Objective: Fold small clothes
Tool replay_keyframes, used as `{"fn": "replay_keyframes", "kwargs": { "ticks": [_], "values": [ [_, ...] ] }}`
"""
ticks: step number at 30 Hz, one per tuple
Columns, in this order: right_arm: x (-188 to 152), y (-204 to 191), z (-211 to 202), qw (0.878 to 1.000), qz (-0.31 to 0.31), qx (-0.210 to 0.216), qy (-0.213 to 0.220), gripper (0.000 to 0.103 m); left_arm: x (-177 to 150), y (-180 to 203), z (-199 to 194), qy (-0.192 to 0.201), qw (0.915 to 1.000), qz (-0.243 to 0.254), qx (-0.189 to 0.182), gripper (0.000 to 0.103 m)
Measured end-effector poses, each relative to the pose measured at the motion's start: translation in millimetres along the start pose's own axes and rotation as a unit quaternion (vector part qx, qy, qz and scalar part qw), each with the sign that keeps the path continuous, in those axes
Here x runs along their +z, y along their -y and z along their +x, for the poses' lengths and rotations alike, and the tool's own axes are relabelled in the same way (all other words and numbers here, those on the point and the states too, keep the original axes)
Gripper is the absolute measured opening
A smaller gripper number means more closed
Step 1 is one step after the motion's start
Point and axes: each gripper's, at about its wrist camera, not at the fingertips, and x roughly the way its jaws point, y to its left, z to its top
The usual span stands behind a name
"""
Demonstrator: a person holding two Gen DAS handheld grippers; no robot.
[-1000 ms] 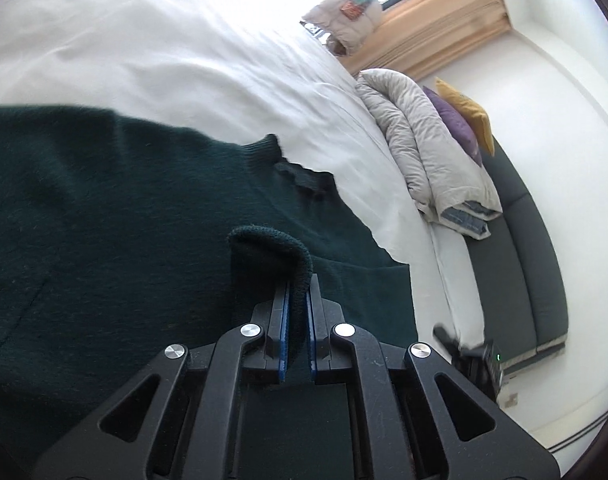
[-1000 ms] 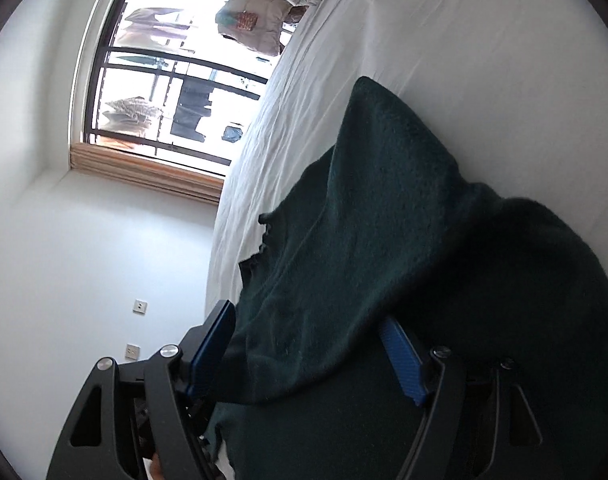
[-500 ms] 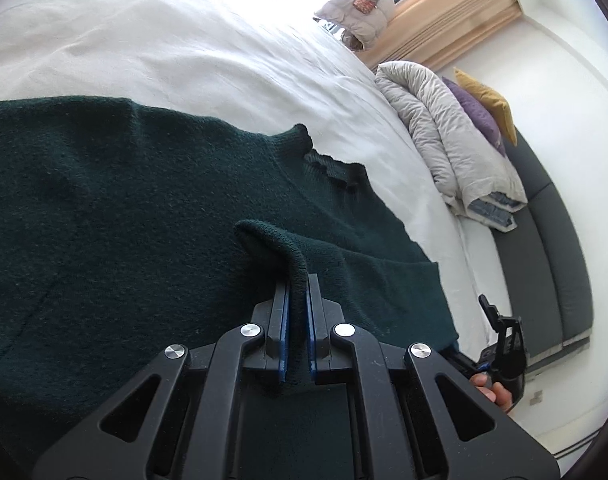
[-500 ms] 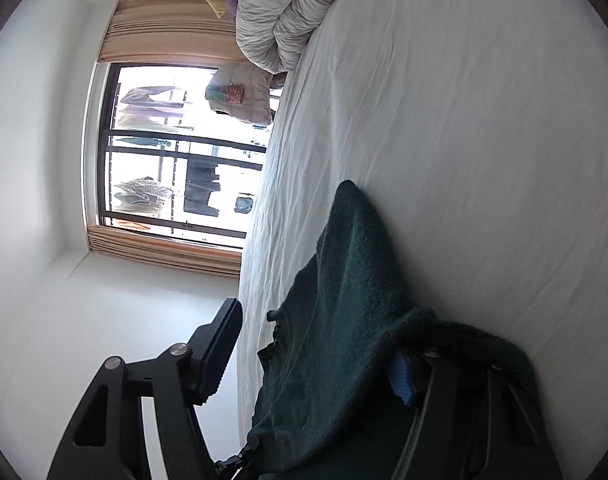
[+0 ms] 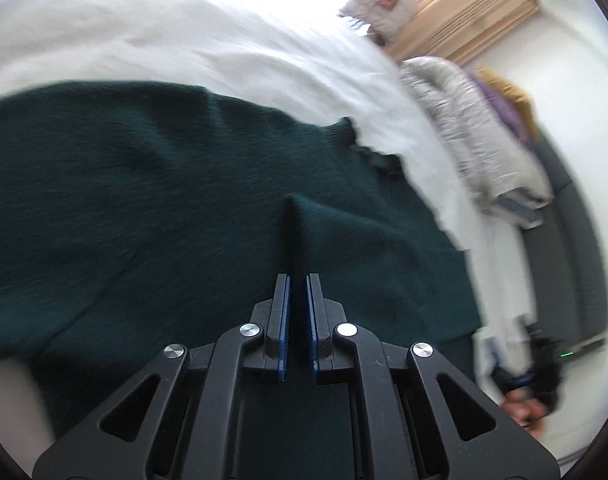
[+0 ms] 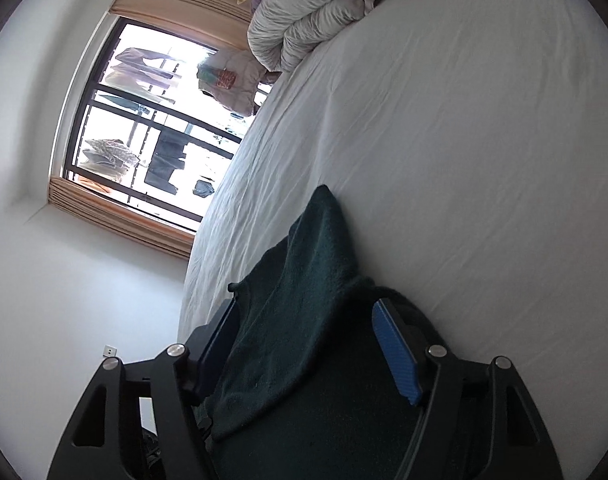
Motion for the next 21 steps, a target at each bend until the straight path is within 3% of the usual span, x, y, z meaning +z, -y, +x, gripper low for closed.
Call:
{"fn": "replay_keyframes", "kwargs": {
  "ticks": [3,6,9,12,13,14,15,17,21],
  "values": [
    [6,-29,9,0.999,-0.042,0.017,-0.014,0.072,2,20,-25,0.063,0.9969,0.038,0.025,0.007],
    [-2,-56,41,0.994,-0.082,0.051,-0.048,0.068,4,54,-29,0.092,0.9906,0.099,0.02,0.007],
    [-17,-67,83,0.986,-0.09,0.093,-0.109,0.059,2,79,6,0.064,0.9853,0.155,0.034,0.007],
    [-26,-55,130,0.982,-0.08,0.064,-0.157,0.053,-8,78,51,0.011,0.979,0.184,0.087,0.007],
    [-27,-47,141,0.982,-0.083,0.043,-0.163,0.035,-12,74,57,0.012,0.9781,0.188,0.088,0.007],
    [-26,-39,147,0.983,-0.088,0.023,-0.161,0.009,-13,70,57,0.024,0.9787,0.188,0.079,0.007],
    [-22,-30,150,0.984,-0.088,0.007,-0.157,0.001,-13,67,57,0.024,0.9807,0.182,0.069,0.007],
    [-3,-10,144,0.989,-0.049,0.017,-0.137,0.0,-11,63,58,0.023,0.9831,0.172,0.057,0.007],
    [42,3,120,0.997,-0.032,-0.035,-0.054,0.003,-12,56,62,0.031,0.9856,0.162,0.037,0.007]
  ]
}}
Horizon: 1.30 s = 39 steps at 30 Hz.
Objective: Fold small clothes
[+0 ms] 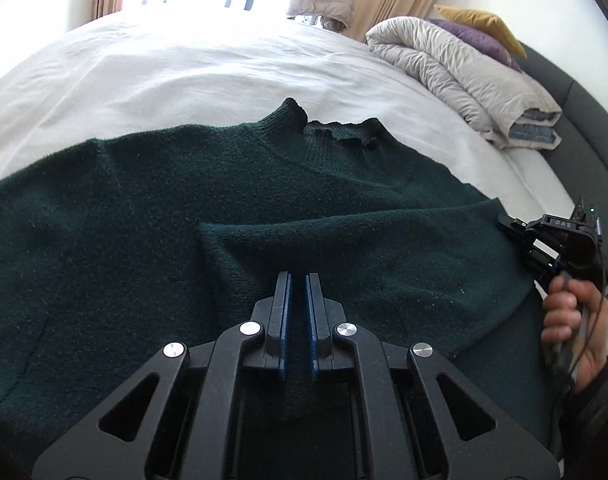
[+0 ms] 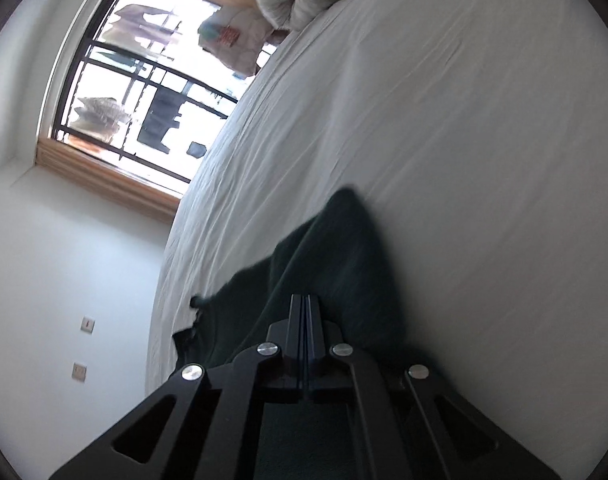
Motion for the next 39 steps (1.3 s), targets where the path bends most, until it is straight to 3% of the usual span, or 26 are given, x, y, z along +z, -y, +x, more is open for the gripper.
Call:
{"fn": "replay_keyframes", "kwargs": {
  "ticks": [1,3,6,8,11,15,19,21,23,25,28,30,32,35,39],
  "values": [
    [7,4,-5,1.0,0.006,-0.016,0.012,0.004,-1,-1,1,0.003,1.0,-0.003,-0.004,0.007],
    [15,8,-15,1.0,0.021,0.0,0.024,0.012,0,-4,3,0.007,0.9999,-0.01,-0.012,0.007],
    [9,-12,-19,0.999,-0.01,0.038,0.025,0.038,0,-10,2,0.01,0.9994,-0.022,-0.026,0.007],
    [0,-21,-4,0.998,-0.021,0.051,-0.003,0.056,0,-10,2,0.012,0.9994,-0.021,-0.027,0.007],
    [-11,-17,15,0.999,-0.038,0.025,-0.028,0.052,0,-8,4,0.015,0.9996,-0.015,-0.021,0.007],
    [-12,-4,2,0.998,-0.004,0.046,-0.031,0.048,0,-9,5,0.019,0.9994,-0.015,-0.023,0.007],
    [-40,-6,-35,0.998,-0.044,0.03,-0.024,0.051,-1,-8,4,0.022,0.9994,-0.014,-0.022,0.007],
    [-59,2,-53,0.998,-0.035,0.04,-0.036,0.052,0,-9,4,0.022,0.9993,-0.016,-0.026,0.007],
    [-80,4,-72,0.998,-0.051,0.034,-0.02,0.053,-2,-11,2,0.023,0.9991,-0.02,-0.029,0.007],
    [-101,8,-88,0.998,-0.055,0.007,-0.019,0.053,-1,-12,0,0.023,0.9988,-0.025,-0.033,0.007],
    [-125,2,-130,0.998,-0.053,-0.023,0.013,0.064,0,-20,-12,0.014,0.997,-0.054,-0.054,0.007],
    [-147,-11,-159,0.997,-0.073,-0.012,0.035,0.069,-5,-29,-41,0.014,0.9955,-0.079,-0.049,0.008],
    [-173,-27,-177,0.992,-0.113,-0.025,0.044,0.07,-18,-40,-78,0.042,0.9929,-0.097,-0.056,0.008],
    [-210,-54,-175,0.984,-0.17,-0.051,0.026,0.071,-49,-70,-142,0.084,0.9857,-0.128,-0.07,0.008],
    [-258,-112,-148,0.954,-0.288,-0.083,-0.003,0.071,-95,-124,-210,0.125,0.9777,-0.164,-0.04,0.008]
  ]
}}
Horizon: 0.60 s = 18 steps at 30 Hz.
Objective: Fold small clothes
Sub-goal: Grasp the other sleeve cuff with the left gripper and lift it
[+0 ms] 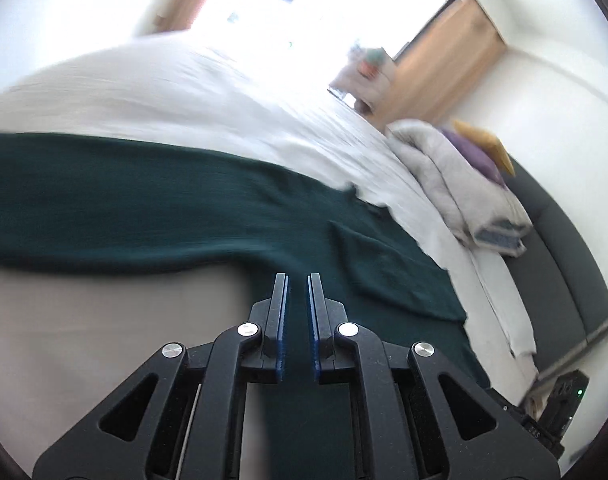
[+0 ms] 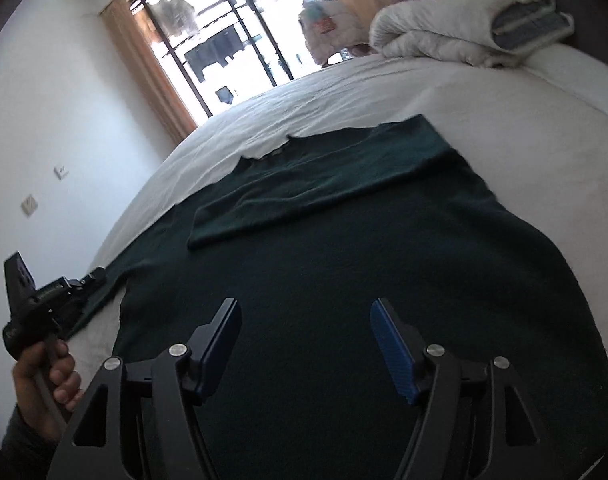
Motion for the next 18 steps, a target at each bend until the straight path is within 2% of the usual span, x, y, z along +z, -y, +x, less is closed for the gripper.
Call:
{"fn": "replay_keyframes", "kwargs": {
  "ticks": [2,4,5,7,8,9,10,11,12,15,18],
  "values": [
    [0,-33,9,1.0,-0.023,0.017,-0.006,0.071,-1,-47,-36,0.027,0.9976,-0.063,0.009,0.008],
    [-2,-68,16,0.998,-0.054,0.036,-0.011,0.071,-3,-91,-64,0.057,0.9888,-0.137,0.01,0.008],
    [-4,-85,18,0.996,-0.076,0.039,-0.013,0.071,-4,-112,-77,0.073,0.982,-0.173,0.016,0.008],
    [-9,-120,18,0.992,-0.118,0.05,-0.012,0.071,-4,-147,-98,0.102,0.9678,-0.23,0.018,0.015],
    [-14,-135,17,0.989,-0.131,0.062,-0.013,0.071,-5,-160,-107,0.118,0.9604,-0.252,0.018,0.026],
    [-17,-146,17,0.988,-0.14,0.071,-0.014,0.071,-7,-172,-117,0.138,0.951,-0.276,0.015,0.054],
    [-22,-156,15,0.986,-0.147,0.078,-0.015,0.071,-10,-179,-122,0.153,0.9439,-0.293,0.009,0.069],
    [-25,-164,14,0.985,-0.152,0.083,-0.018,0.071,-15,-186,-128,0.179,0.9322,-0.314,-0.008,0.074],
    [-28,-171,16,0.984,-0.156,0.087,-0.023,0.071,-19,-190,-130,0.189,0.9255,-0.327,-0.02,0.074],
    [-39,-183,16,0.982,-0.161,0.093,-0.032,0.07,-19,-189,-129,0.187,0.9253,-0.329,-0.023,0.074],
    [-46,-190,17,0.981,-0.161,0.098,-0.04,0.07,-19,-194,-125,0.21,0.9058,-0.367,-0.032,0.074]
  ]
}}
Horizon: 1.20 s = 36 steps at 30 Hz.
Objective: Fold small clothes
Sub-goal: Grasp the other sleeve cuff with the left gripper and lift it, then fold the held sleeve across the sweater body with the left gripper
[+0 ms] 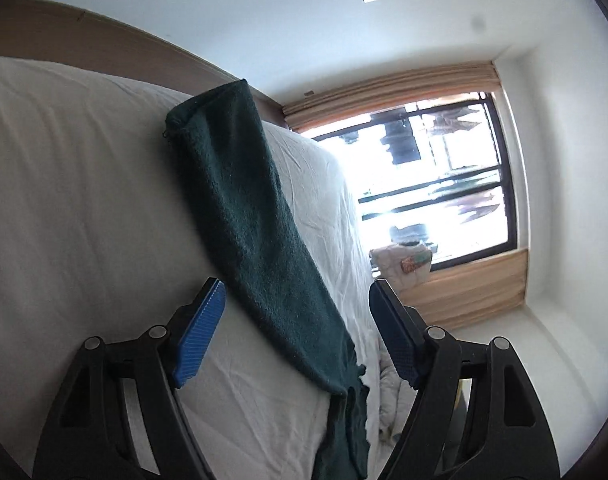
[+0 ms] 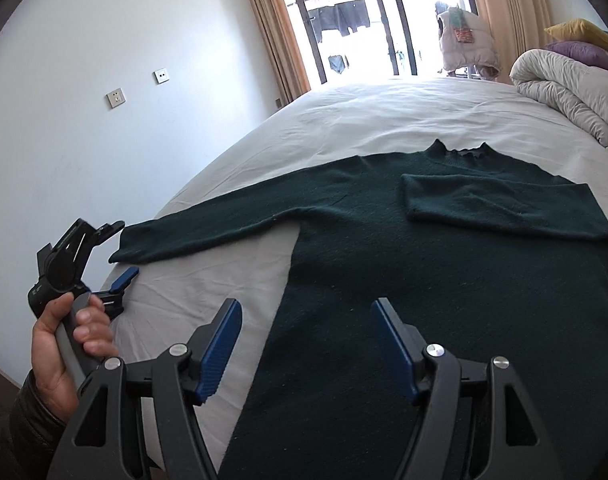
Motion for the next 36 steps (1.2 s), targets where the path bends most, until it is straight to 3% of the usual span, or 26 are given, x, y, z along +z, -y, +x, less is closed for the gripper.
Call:
{"fn": "replay_keyframes", "kwargs": {
  "ticks": [3,6,11,14,16,17,18,20,26,31,32,36],
  "values": [
    [-4,0,-1,1.0,0.008,0.004,-0.005,0.07,1,3,17,0.002,0.9995,-0.026,0.02,0.073],
    [-5,4,-4,1.0,0.024,0.009,-0.003,0.07,-7,6,24,-0.011,0.9974,-0.071,0.011,0.073],
    [-5,15,-7,0.999,0.05,0.018,0.002,0.07,-26,7,23,0.0,0.9965,-0.08,0.025,0.073],
    [-7,16,-7,0.998,0.052,0.018,0.002,0.069,-16,3,28,0.006,0.9931,-0.115,0.023,0.071],
    [-7,17,-6,0.998,0.058,0.02,0.001,0.068,-6,1,37,0.003,0.9904,-0.137,0.017,0.054],
    [-7,18,-6,0.998,0.061,0.022,0.001,0.068,-2,-2,44,-0.003,0.9887,-0.149,0.017,0.037],
    [-7,18,-6,0.998,0.062,0.023,0.002,0.067,-1,-6,50,-0.011,0.9871,-0.159,0.017,0.026],
    [-6,19,-7,0.998,0.063,0.023,0.005,0.067,-1,-15,56,-0.019,0.9848,-0.171,0.021,0.012],
    [-2,40,-15,0.996,0.082,0.017,0.022,0.066,18,-15,37,0.021,0.988,-0.15,0.03,0.009],
    [-3,74,-20,0.992,0.123,0.012,0.037,0.066,23,1,43,0.025,0.9935,-0.097,0.053,0.004],
    [-4,81,-21,0.99,0.131,0.012,0.039,0.065,35,-1,27,0.028,0.9938,-0.093,0.054,0.004],
    [-8,115,-30,0.986,0.159,0.003,0.053,0.065,32,32,32,0.045,0.9958,-0.042,0.067,0.004]
  ]
}}
